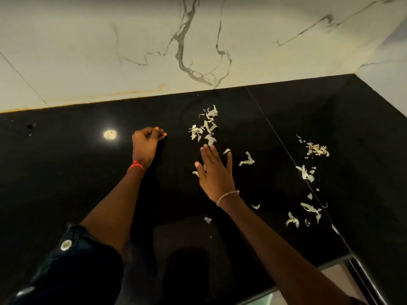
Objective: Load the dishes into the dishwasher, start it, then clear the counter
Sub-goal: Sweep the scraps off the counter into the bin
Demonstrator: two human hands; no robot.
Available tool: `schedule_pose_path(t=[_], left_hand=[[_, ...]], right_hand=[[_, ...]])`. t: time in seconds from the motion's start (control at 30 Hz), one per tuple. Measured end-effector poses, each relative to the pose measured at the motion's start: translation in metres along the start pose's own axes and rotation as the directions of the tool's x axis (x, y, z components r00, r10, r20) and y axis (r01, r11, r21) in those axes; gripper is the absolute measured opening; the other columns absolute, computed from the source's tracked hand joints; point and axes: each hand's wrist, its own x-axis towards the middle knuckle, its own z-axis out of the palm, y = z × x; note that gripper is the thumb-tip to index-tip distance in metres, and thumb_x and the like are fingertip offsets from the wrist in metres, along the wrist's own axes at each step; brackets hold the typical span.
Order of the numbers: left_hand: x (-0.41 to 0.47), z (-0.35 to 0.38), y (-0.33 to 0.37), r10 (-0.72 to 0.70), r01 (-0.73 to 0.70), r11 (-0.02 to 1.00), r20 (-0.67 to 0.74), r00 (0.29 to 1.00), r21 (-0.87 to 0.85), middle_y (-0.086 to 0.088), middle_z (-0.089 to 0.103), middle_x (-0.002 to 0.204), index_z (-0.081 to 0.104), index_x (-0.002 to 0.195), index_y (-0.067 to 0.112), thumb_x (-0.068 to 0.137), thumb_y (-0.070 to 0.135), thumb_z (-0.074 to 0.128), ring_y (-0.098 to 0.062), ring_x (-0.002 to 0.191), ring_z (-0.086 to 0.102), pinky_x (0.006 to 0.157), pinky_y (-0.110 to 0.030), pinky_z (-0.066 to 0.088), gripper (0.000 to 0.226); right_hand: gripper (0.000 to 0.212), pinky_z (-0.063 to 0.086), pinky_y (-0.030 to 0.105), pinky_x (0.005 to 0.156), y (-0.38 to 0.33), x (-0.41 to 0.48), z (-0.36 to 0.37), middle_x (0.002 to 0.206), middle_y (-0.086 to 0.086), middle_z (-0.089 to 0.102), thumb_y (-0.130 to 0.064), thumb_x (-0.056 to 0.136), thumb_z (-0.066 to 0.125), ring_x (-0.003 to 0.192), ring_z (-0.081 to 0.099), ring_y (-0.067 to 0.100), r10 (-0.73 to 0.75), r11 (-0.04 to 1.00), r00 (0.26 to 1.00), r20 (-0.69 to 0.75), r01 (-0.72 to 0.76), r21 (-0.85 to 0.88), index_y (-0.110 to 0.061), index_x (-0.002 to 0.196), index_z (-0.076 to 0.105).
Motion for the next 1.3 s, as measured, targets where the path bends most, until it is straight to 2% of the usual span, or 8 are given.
schedule_pose_path(t=[0.13,0.23,0.4,0.57,0.77,0.93,1.07,1.3], left_hand=[[-0.005,0.002,0.003,0.041,-0.04,0.998,-0.007,0.999,0.056,-0.005,0.064,0.088,0.061,0.105,-0.006,0.094,0.006,0.049,0.014,0.065,0.06,0.082,-0.016,0.051,0.021],[-0.009,0.003,0.007,0.067,-0.066,0.99,-0.007,0.998,0.121,-0.006,0.06,0.094,0.06,0.109,-0.007,0.094,0.005,0.048,0.022,0.063,0.055,0.07,-0.001,0.044,0.023],[-0.011,0.004,0.009,0.065,-0.065,0.984,0.005,0.998,0.167,-0.006,0.057,0.097,0.058,0.111,-0.008,0.094,0.006,0.047,0.026,0.064,0.051,0.066,0.004,0.039,0.024],[-0.01,0.003,0.007,0.07,-0.071,0.981,0.01,0.997,0.179,-0.006,0.059,0.097,0.059,0.109,-0.006,0.093,0.005,0.05,0.016,0.068,0.056,0.069,0.002,0.041,0.022],[0.0,-0.005,-0.001,0.023,-0.025,0.996,0.028,0.999,0.083,-0.017,0.067,0.095,0.062,0.102,-0.004,0.092,0.005,0.05,-0.002,0.08,0.064,0.094,-0.036,0.049,0.018],[-0.001,0.001,0.001,-0.022,0.022,0.997,-0.004,1.0,0.07,-0.014,0.065,0.095,0.06,0.104,-0.007,0.094,0.002,0.046,0.005,0.071,0.064,0.082,-0.016,0.052,0.02],[-0.001,0.003,0.001,0.014,-0.011,0.996,-0.032,0.999,0.09,-0.014,0.064,0.097,0.061,0.105,-0.008,0.094,0.003,0.046,0.001,0.075,0.063,0.078,-0.011,0.05,0.022],[-0.004,0.001,0.001,0.062,-0.057,0.979,-0.017,0.998,0.194,-0.003,0.063,0.098,0.061,0.109,-0.001,0.094,0.01,0.048,-0.008,0.094,0.06,0.077,-0.007,0.047,0.023]], right_hand=[[0.058,-0.001,0.038,0.116,-0.012,-0.062,0.016,0.152,0.0,0.025,-0.043,0.093,0.027,0.142,0.012,0.008,-0.384,0.921,0.922,-0.038,0.386,0.056,-0.014,0.143,0.029],[0.059,0.005,0.039,0.115,-0.008,-0.091,0.037,0.152,-0.003,0.025,-0.047,0.094,0.029,0.141,0.018,0.008,-0.485,0.867,0.872,0.071,0.49,-0.088,-0.017,0.144,0.027],[0.052,0.007,0.044,0.113,0.03,-0.07,0.022,0.146,-0.005,0.039,-0.036,0.092,0.027,0.137,0.03,0.009,-0.295,0.924,0.956,0.016,0.289,-0.252,-0.019,0.14,0.038],[0.06,-0.021,0.042,0.108,0.041,-0.037,-0.005,0.155,-0.004,0.005,-0.037,0.09,0.0,0.14,-0.008,0.009,0.025,0.977,0.997,-0.076,-0.04,-0.21,-0.018,0.147,0.008],[0.062,-0.018,0.039,0.11,-0.027,-0.013,0.018,0.156,-0.002,0.008,-0.044,0.093,0.011,0.144,0.001,0.01,-0.24,0.963,0.971,-0.005,0.238,-0.125,-0.015,0.147,0.011],[0.056,-0.022,0.046,0.106,0.005,-0.009,0.018,0.157,-0.004,0.0,-0.043,0.099,0.015,0.144,-0.005,0.01,-0.169,0.945,0.983,0.074,0.183,-0.27,-0.018,0.147,0.001],[0.053,-0.016,0.045,0.111,0.042,-0.017,-0.004,0.155,-0.001,0.01,-0.035,0.098,0.014,0.143,0.001,0.011,-0.019,0.963,0.998,-0.066,0.001,-0.27,-0.016,0.147,0.012],[0.059,0.002,0.043,0.116,0.038,-0.094,0.02,0.155,-0.006,0.016,-0.049,0.094,0.025,0.142,0.009,0.008,-0.48,0.851,0.864,0.153,0.501,-0.157,-0.022,0.146,0.017]])
